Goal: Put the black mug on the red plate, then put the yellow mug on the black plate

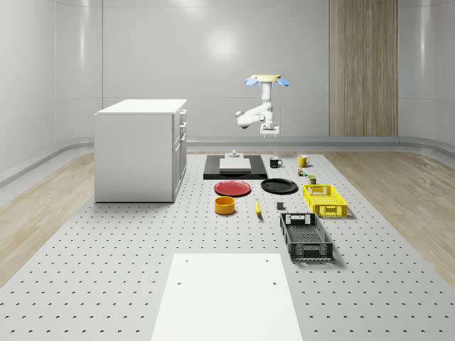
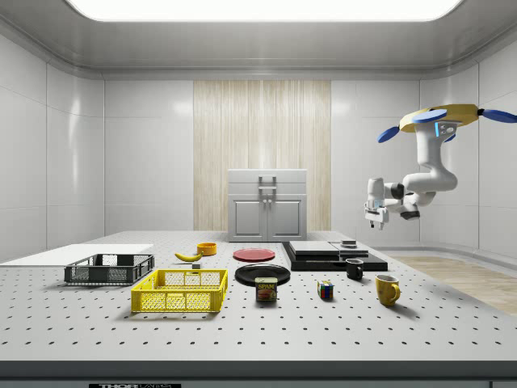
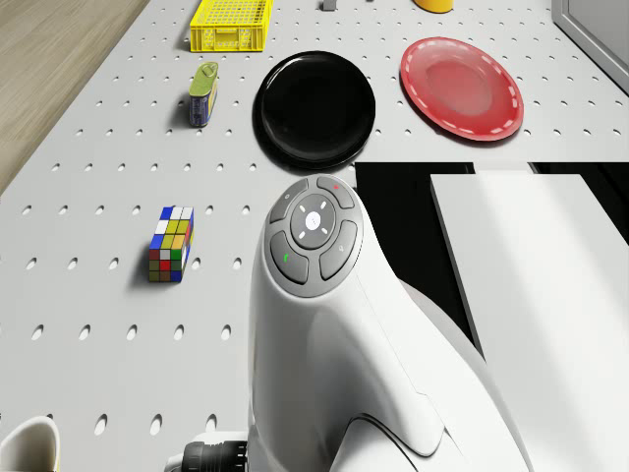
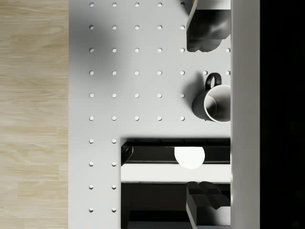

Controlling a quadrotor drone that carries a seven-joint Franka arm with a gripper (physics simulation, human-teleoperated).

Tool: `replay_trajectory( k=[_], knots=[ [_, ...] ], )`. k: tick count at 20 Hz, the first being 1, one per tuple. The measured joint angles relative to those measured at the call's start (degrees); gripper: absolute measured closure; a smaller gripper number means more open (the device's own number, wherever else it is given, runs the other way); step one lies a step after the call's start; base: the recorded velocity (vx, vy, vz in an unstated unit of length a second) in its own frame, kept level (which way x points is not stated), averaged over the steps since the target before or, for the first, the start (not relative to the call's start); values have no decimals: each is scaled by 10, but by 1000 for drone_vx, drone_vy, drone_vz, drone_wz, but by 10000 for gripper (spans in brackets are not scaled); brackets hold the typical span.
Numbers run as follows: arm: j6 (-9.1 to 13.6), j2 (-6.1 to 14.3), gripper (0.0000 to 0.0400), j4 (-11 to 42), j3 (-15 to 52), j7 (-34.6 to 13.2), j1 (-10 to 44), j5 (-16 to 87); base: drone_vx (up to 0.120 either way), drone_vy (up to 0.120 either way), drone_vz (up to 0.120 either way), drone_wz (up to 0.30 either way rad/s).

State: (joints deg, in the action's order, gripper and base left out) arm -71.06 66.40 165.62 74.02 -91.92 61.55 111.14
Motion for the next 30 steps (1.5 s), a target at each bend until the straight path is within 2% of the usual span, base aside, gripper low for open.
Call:
replay_trajectory(
  k=[19,25,30],
  knots=[
    [-46,51,0,-3,15,-15,16,-26,120,-2,-120,0],
    [-60,65,0,-4,18,-19,21,-33,0,0,-120,0],
    [-70,76,0,-5,21,-22,24,-38,72,0,-88,0]
  ],
)
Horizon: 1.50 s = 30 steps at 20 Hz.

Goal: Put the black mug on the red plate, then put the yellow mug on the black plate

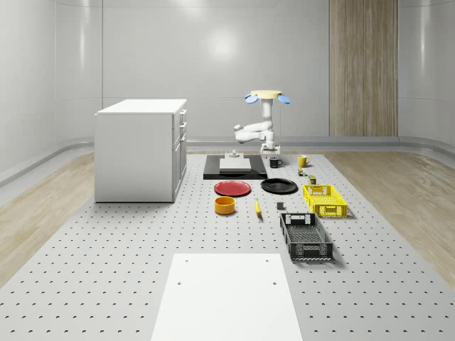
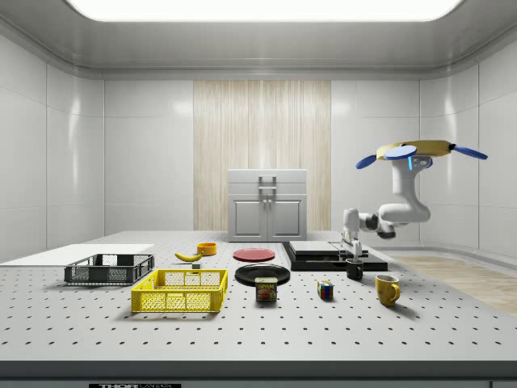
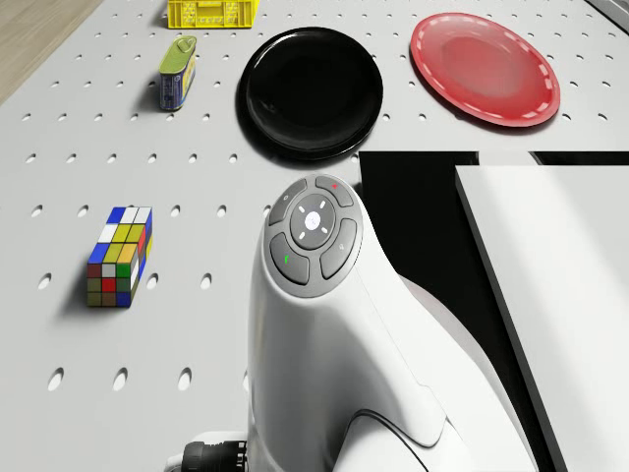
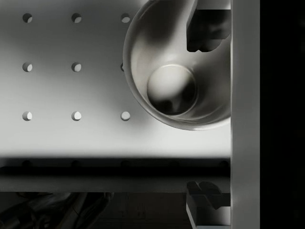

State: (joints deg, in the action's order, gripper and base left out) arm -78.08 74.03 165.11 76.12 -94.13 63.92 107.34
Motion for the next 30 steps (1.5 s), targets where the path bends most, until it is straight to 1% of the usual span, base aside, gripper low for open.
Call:
replay_trajectory(
  k=[6,13,14,15,16,17,19,21,23,27,30],
  knots=[
    [-24,17,0,-5,-25,1,0,20,0,0,0,0],
    [-45,32,0,-10,-44,1,3,35,0,0,0,0],
    [-47,34,44,-10,-46,1,3,36,0,0,0,0],
    [-49,35,99,-11,-47,1,4,37,0,0,0,0],
    [-51,37,141,-11,-47,0,4,37,0,0,0,0],
    [-52,38,174,-11,-48,0,5,37,0,0,0,0],
    [-55,41,220,-12,-48,-1,6,37,0,0,0,0],
    [-58,43,247,-12,-48,-1,7,36,0,0,0,0],
    [-60,46,264,-12,-48,-2,7,35,0,0,0,0],
    [-64,50,280,-12,-46,-3,9,32,0,0,0,0],
    [-61,52,286,-10,-31,-6,10,18,0,0,0,0]
  ],
)
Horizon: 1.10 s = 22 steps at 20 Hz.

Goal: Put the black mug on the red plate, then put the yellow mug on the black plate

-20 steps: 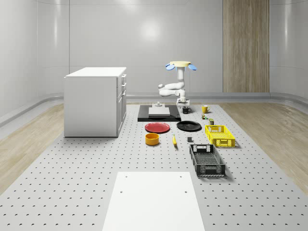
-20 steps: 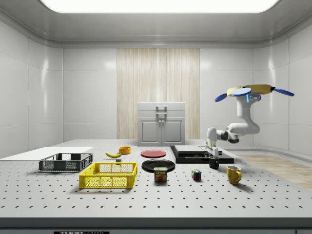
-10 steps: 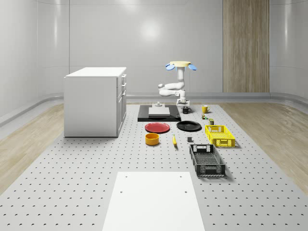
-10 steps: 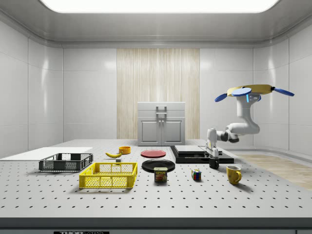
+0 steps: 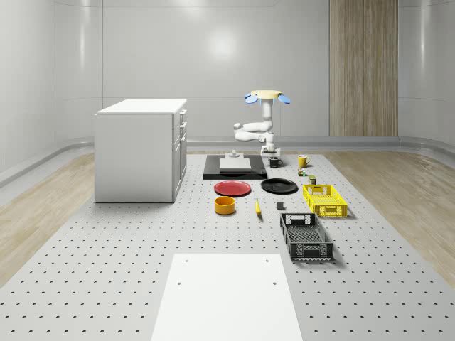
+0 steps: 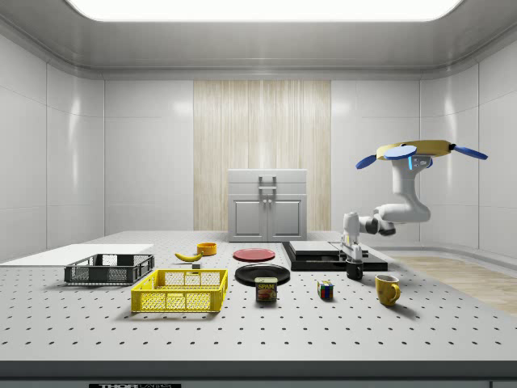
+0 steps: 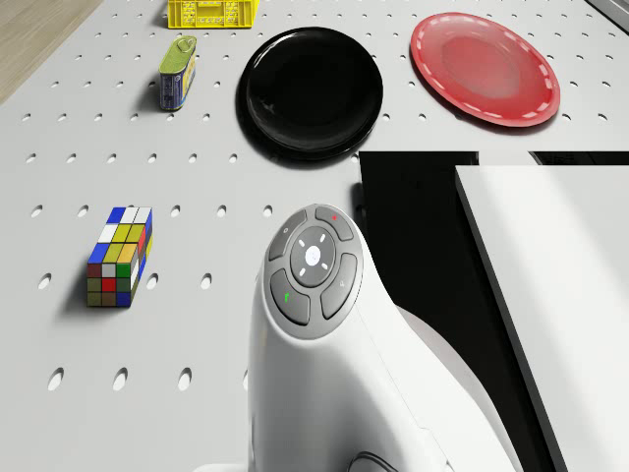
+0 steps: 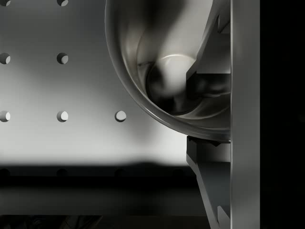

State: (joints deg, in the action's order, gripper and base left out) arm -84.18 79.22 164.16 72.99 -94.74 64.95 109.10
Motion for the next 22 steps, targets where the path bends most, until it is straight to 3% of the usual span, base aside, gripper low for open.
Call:
replay_trajectory(
  k=[10,16,22],
  knots=[
    [17,6,290,10,79,-12,8,-78,4,0,116,0],
    [12,16,290,10,97,-16,12,-98,120,-120,113,0],
    [2,27,290,10,103,-18,14,-107,120,-120,0,0]
  ],
)
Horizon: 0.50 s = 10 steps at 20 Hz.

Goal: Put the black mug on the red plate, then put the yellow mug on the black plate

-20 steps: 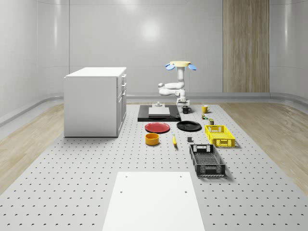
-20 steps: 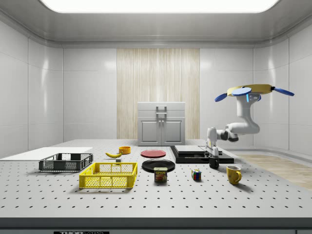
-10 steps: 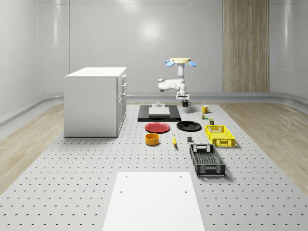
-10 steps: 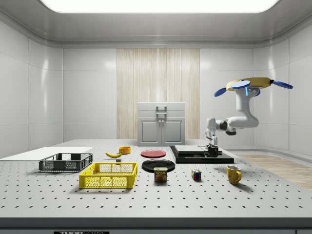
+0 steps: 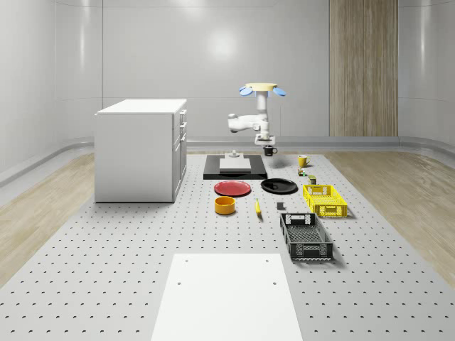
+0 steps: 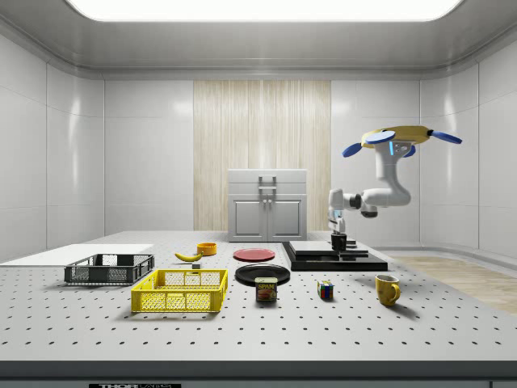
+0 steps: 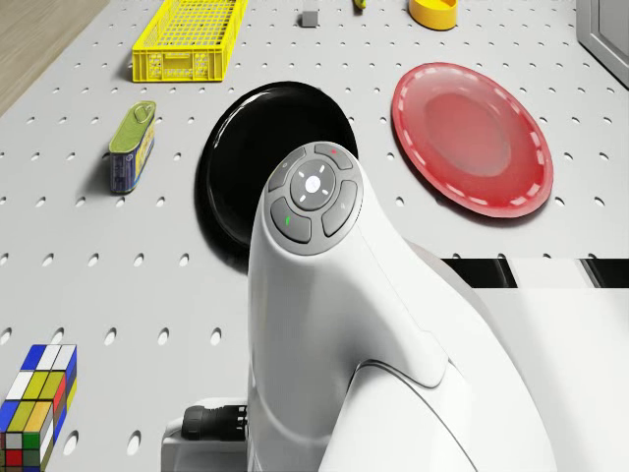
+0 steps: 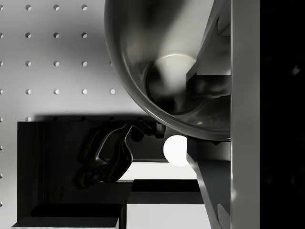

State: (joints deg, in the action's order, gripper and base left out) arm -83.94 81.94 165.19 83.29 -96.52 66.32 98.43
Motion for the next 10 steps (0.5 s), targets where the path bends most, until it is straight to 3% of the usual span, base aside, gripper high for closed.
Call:
replay_trajectory(
  k=[10],
  knots=[
    [-16,18,290,0,4,-2,2,-8,120,-120,0,0]
  ],
)
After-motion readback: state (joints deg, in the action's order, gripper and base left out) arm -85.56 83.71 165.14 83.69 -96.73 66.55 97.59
